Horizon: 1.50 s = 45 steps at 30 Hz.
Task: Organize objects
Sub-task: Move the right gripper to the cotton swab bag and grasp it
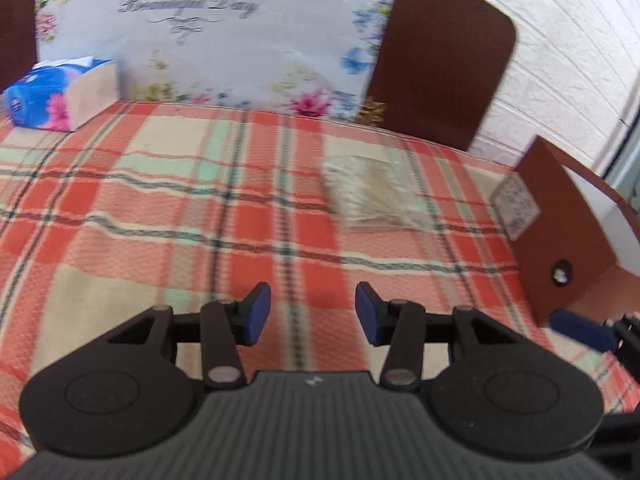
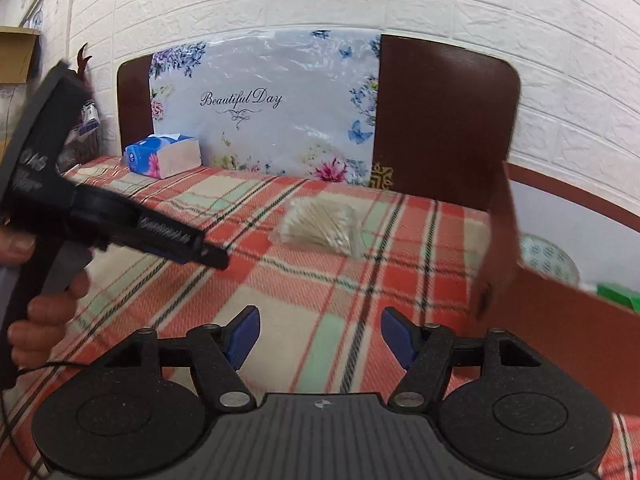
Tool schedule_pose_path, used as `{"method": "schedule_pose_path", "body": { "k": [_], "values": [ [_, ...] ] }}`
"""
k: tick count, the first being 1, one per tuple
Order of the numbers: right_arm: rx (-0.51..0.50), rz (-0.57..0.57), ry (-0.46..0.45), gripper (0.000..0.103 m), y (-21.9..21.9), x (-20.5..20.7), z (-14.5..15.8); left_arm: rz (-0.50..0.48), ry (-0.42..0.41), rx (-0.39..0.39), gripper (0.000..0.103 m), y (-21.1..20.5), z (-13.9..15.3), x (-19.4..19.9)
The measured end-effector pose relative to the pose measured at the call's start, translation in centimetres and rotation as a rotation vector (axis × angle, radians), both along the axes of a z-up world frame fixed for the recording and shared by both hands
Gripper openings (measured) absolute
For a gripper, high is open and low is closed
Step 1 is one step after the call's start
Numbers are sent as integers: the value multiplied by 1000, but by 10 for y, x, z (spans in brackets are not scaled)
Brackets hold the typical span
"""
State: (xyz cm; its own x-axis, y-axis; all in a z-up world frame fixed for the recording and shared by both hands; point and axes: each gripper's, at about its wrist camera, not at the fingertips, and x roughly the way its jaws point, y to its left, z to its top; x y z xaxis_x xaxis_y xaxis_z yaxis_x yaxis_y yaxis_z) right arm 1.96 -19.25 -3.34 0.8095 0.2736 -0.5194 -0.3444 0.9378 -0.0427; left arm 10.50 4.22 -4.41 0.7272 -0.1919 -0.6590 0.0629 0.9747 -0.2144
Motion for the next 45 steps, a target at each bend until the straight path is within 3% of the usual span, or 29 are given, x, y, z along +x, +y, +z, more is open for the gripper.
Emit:
{"method": "schedule_pose_path", "body": {
  "k": [3,8,14,15,16,18,19,20,23,24,26,28,30,31,32,34,35,37,41,45],
  "values": [
    [-16,15,-6,68,15,34,-3,88,13,-29,49,31,-7,8],
    [-18,46,-11,84,34,112,-11,144,-7,-75,49,58,-10,12],
    [141,-5,148,85,26,187,-32,77,12,-166,53,48,4,50],
    [148,-7,139,80,25,185,-31,37,11,-205,55,43,5,60],
    [143,9,134,63,25,180,-31,7,7,-238,57,37,5,68],
    [160,37,147,53,23,170,-29,-17,4,-259,58,21,2,84],
    [156,48,151,36,22,165,-29,-31,9,-266,58,14,0,90],
    [151,62,156,27,22,160,-29,-44,29,-282,58,5,-3,96],
    [147,55,186,29,21,142,-26,-88,87,-329,57,-17,-12,103],
    [183,53,208,29,15,136,-26,-90,85,-318,56,-21,-12,99],
    [295,60,284,29,-2,126,-25,-142,106,-344,40,-24,-11,87],
    [366,80,352,29,-15,103,-22,-176,138,-362,40,-24,-10,64],
    [371,101,375,32,-22,67,-20,-213,140,-330,42,-29,-7,30],
    [344,102,355,40,-24,44,-18,-239,151,-317,45,-32,-8,14],
    [307,110,319,63,-27,21,-15,-263,160,-313,50,-34,-8,0],
    [166,59,198,93,-35,-23,-12,-275,161,-316,53,-31,-9,-22],
    [78,20,126,93,-39,-42,-11,-265,164,-319,56,-28,-9,-29],
    [-35,-2,77,92,-42,-66,-12,-239,179,-335,58,-22,-12,-37],
    [-38,-6,76,91,-46,-79,-10,-266,212,-337,58,-33,-13,-40],
    [-71,21,99,89,-32,-50,-16,-329,196,-253,62,-65,-17,-36]
  ]
}}
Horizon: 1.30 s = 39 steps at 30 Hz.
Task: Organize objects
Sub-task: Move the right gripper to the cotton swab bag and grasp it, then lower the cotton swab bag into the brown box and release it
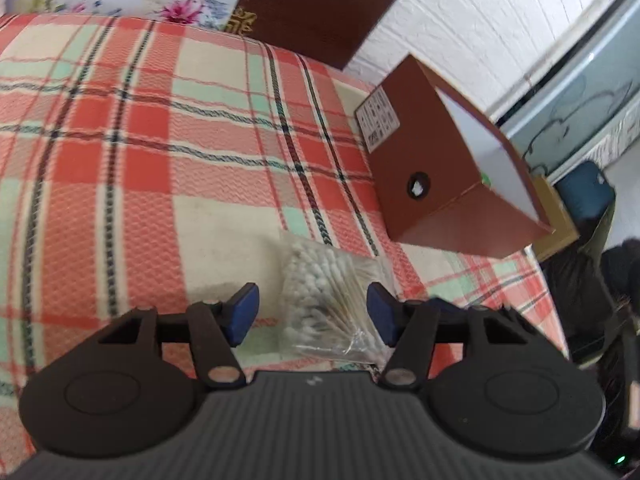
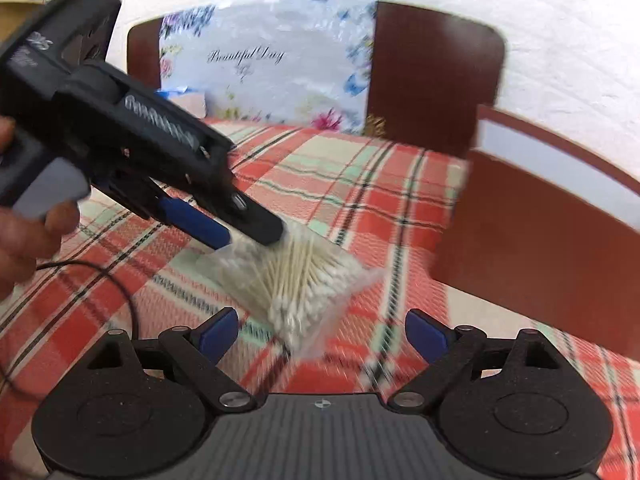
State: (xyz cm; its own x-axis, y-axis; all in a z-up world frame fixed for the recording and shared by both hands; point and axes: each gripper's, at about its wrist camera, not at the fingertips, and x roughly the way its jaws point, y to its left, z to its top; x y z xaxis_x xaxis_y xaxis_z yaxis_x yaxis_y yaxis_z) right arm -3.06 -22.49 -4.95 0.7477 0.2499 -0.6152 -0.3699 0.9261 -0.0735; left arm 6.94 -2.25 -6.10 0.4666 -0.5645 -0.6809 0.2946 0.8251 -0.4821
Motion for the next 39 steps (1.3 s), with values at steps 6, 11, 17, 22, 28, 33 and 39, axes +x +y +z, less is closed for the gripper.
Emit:
{"method": "schedule_pose_path", "body": {
  "k": [6,11,17,22,28,33,39],
  "values": [
    [98,8,33,42,5,21,8,-26,-42,85,45,-23,11,-7],
    [48,-18,-209,40,-12,-16,50,-75,-213,45,45,-41,74,-25],
    [23,-153,-354,40,-72,-2,75,-173,-363,65,45,-125,117,-5],
    [50,-253,-329,40,-131,35,79,-248,-406,103,45,-197,116,27],
    [30,-341,-261,46,-170,87,65,-268,-400,163,44,-255,99,67],
    [80,-460,-252,58,-193,92,54,-187,-484,327,52,-269,90,74],
    [156,-527,-317,59,-193,57,63,-133,-460,374,53,-255,94,62]
  ]
}}
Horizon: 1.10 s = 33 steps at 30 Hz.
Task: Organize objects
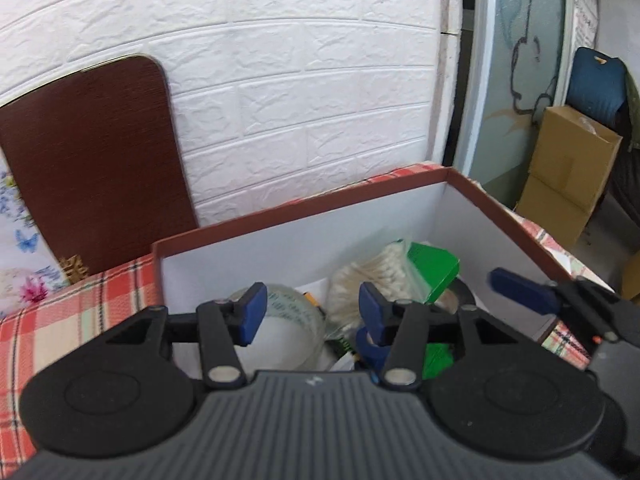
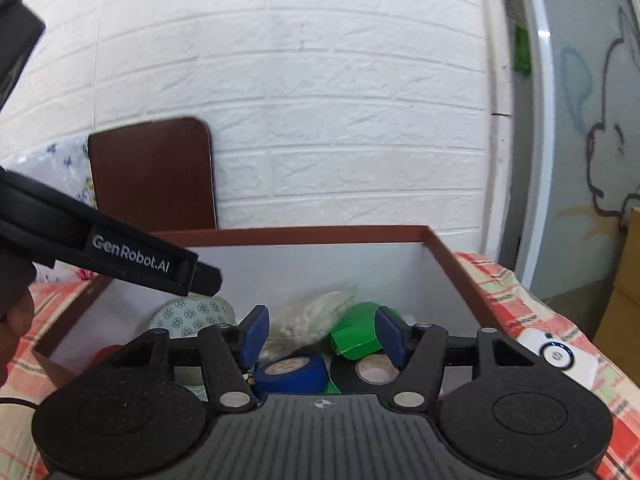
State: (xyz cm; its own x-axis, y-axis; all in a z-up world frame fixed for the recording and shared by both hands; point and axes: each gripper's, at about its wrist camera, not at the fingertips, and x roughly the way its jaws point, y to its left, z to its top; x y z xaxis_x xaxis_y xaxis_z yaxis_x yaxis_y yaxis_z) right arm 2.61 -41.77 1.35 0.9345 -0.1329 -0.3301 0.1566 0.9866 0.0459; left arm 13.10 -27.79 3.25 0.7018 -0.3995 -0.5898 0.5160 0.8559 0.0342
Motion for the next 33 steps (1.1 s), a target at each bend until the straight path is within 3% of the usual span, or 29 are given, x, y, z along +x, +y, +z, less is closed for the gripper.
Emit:
{"method": "schedule_pose_path", "body": {
  "k": [15,24,29,33],
  "values": [
    [135,0,-70,63,31,-96,37,138,-31,33,65,73,13,-78],
    [152,51,-62,69,61,-124,40,216,-50,59,80,113,9,-111],
    [152,72,-53,69,75,-138,37,264,-68,80,99,129,5,-130],
    [164,82,-44,70,84,-149,35,282,-94,117,103,135,1,-146]
  ]
}}
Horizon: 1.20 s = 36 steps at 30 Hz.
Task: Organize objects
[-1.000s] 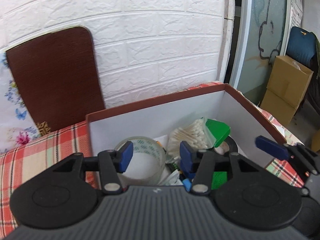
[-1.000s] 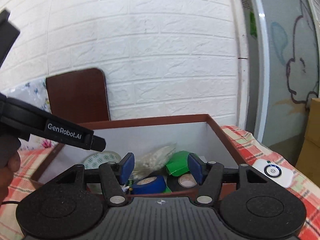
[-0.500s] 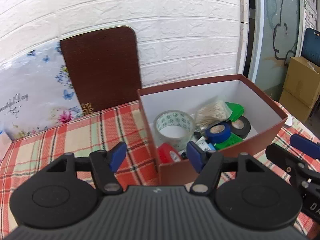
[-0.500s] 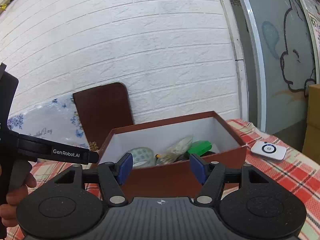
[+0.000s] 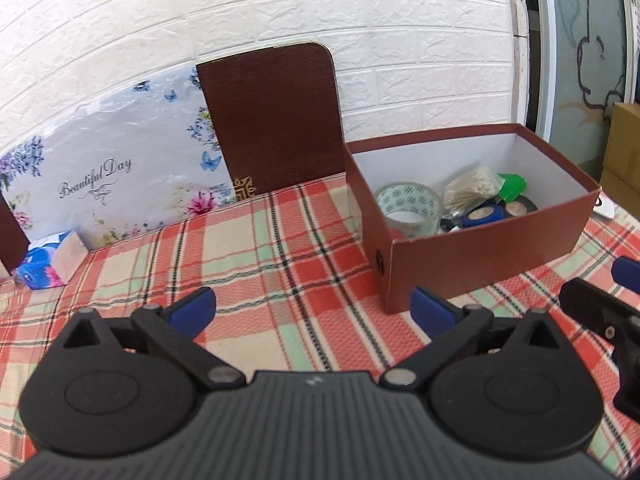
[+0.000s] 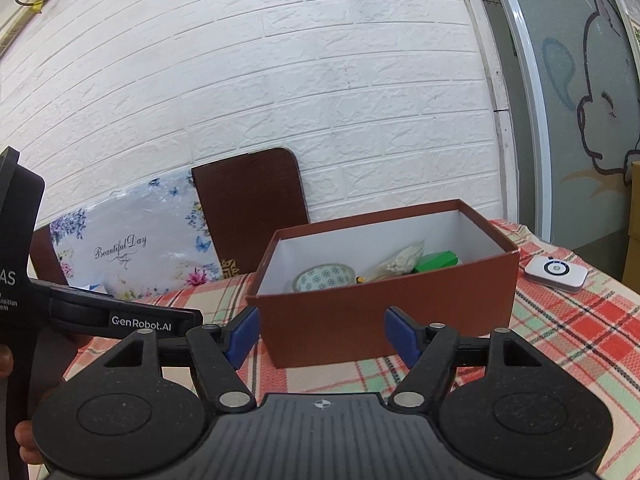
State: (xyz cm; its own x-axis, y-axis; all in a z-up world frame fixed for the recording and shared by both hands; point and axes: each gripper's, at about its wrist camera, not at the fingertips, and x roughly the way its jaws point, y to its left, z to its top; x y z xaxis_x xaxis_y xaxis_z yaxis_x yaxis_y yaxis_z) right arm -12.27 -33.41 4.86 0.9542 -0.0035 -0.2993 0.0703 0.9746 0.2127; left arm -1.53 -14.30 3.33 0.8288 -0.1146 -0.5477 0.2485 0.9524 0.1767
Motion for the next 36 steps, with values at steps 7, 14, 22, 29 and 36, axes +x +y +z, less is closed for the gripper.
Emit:
{"method": "schedule_pose_path", "body": {
  "k": [7,14,22,29,36],
  "values": [
    [-2,4,-7,71,11,-15,-1,21,6,32,103,8,-6,-21],
    [-11,-4,-14,71,21,-24,0,36,-9,44,103,12,-7,-34],
    [-18,-8,-25,72,24,-26,2,41,-2,18,103,17,-5,-36],
    [-11,-16,-18,73,22,-24,0,48,9,11,103,18,-6,-33],
    [-15,-10,-1,73,22,-20,-4,47,28,11,103,17,-11,-29]
  ]
}}
